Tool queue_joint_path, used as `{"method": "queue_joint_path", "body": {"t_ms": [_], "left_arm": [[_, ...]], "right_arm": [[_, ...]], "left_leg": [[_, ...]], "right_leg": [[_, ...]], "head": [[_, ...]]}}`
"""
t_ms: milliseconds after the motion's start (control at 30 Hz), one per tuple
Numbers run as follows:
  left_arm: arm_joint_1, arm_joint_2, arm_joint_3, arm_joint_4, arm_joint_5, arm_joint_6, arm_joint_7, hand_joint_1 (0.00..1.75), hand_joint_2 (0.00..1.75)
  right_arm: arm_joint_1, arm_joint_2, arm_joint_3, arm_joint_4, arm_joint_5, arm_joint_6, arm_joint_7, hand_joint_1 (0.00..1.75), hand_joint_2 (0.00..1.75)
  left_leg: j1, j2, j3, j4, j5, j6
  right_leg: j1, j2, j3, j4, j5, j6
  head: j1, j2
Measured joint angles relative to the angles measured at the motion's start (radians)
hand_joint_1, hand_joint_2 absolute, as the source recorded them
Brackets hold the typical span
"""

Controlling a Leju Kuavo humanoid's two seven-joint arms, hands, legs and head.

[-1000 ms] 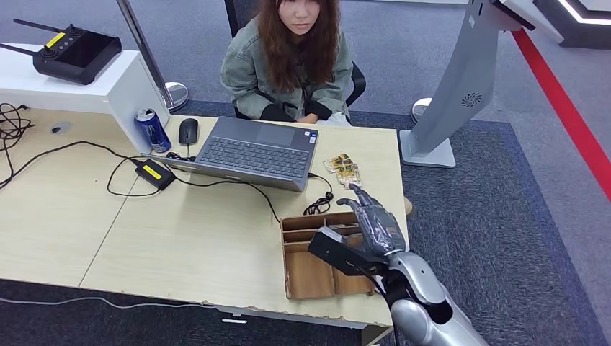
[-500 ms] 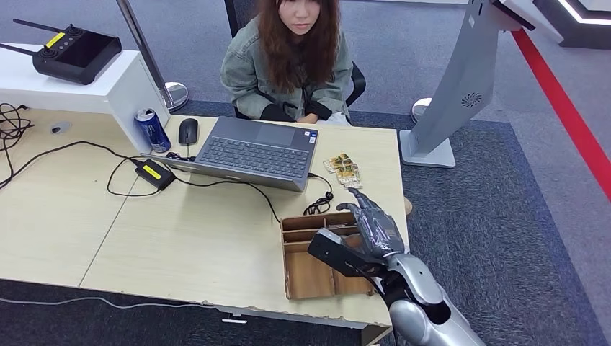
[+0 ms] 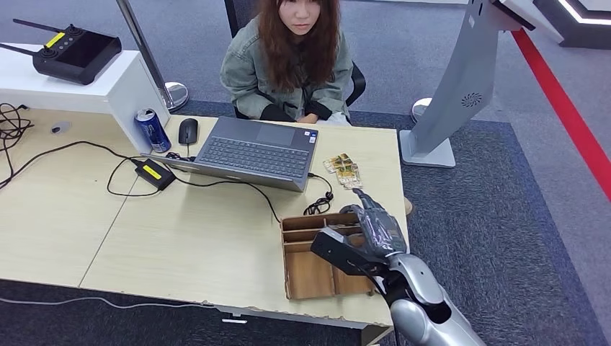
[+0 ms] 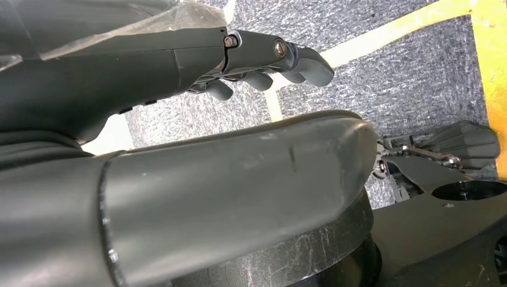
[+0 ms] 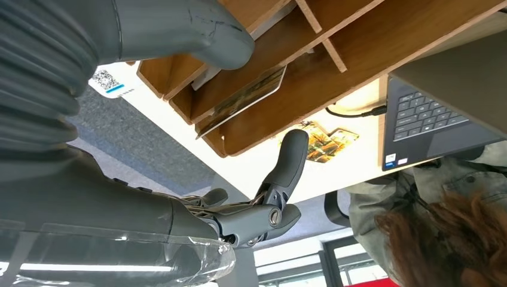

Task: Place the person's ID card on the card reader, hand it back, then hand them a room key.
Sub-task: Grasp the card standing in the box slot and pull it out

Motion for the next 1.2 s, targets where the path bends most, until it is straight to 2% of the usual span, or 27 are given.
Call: {"method": "queue_joint_path", "body": {"t_ms": [833, 1133, 1200], "left_arm": [[0.0, 0.0, 0.0, 0.0, 0.0, 0.003, 0.009, 0.0, 0.0], [0.0, 0.0, 0.0, 0.0, 0.0, 0.006, 0.01, 0.0, 0.0], [0.0, 0.0, 0.0, 0.0, 0.0, 0.006, 0.01, 0.0, 0.0]], "right_arm": [[0.0, 0.003, -0.031, 0.076, 0.021, -0.036, -0.001, 0.83, 1.75], [-0.001, 0.005, -0.043, 0.089, 0.022, -0.042, -0.005, 0.89, 1.75], [-0.001, 0.005, -0.043, 0.089, 0.022, -0.042, -0.005, 0.96, 1.75]], "left_leg": [[0.0, 0.0, 0.0, 0.0, 0.0, 0.0], [0.0, 0.0, 0.0, 0.0, 0.0, 0.0], [0.0, 0.0, 0.0, 0.0, 0.0, 0.0]], "right_leg": [[0.0, 0.0, 0.0, 0.0, 0.0, 0.0], [0.0, 0.0, 0.0, 0.0, 0.0, 0.0], [0.0, 0.0, 0.0, 0.0, 0.0, 0.0]], "head": [[0.0, 0.0], [0.0, 0.0], [0.0, 0.0]]}}
